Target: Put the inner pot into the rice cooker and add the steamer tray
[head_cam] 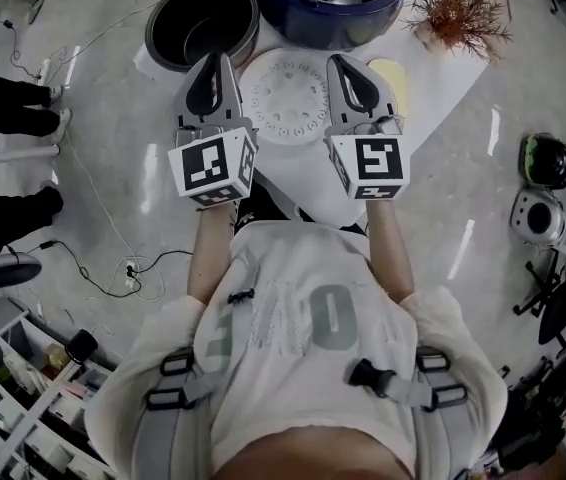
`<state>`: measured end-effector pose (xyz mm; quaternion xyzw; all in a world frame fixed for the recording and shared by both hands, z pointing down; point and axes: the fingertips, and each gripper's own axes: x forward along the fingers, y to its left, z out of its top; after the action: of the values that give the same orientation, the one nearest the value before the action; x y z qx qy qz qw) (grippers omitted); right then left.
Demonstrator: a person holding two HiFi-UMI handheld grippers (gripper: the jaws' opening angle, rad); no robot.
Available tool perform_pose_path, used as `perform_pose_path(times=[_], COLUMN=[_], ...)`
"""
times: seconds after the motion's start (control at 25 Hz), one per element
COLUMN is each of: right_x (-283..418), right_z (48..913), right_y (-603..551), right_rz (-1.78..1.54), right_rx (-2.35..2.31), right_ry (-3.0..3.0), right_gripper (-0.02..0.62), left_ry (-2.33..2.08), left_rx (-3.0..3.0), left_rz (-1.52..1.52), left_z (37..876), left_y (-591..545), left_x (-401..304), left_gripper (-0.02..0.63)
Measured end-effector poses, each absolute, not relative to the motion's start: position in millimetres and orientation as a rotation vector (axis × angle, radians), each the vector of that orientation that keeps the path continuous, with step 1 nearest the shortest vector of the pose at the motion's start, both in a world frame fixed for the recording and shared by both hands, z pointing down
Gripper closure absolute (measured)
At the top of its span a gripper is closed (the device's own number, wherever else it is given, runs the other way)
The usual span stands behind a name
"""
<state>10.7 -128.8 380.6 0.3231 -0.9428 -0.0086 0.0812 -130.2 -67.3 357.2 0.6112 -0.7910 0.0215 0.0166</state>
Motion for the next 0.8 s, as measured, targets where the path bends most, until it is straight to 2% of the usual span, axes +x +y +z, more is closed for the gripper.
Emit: perform_pose_path(times=[0.8], right_x=[-28], right_z=[363], right_y=[-174], right_rz=[0.013], right_rx=[1.292], right_ry=[-2.694], right_gripper=[0.586], left_ry=[-2.259], left_rx=[2.134], left_rz=[0.029], left_z=[340], left_y=[-138], left_x=[-198], left_gripper=[0.569])
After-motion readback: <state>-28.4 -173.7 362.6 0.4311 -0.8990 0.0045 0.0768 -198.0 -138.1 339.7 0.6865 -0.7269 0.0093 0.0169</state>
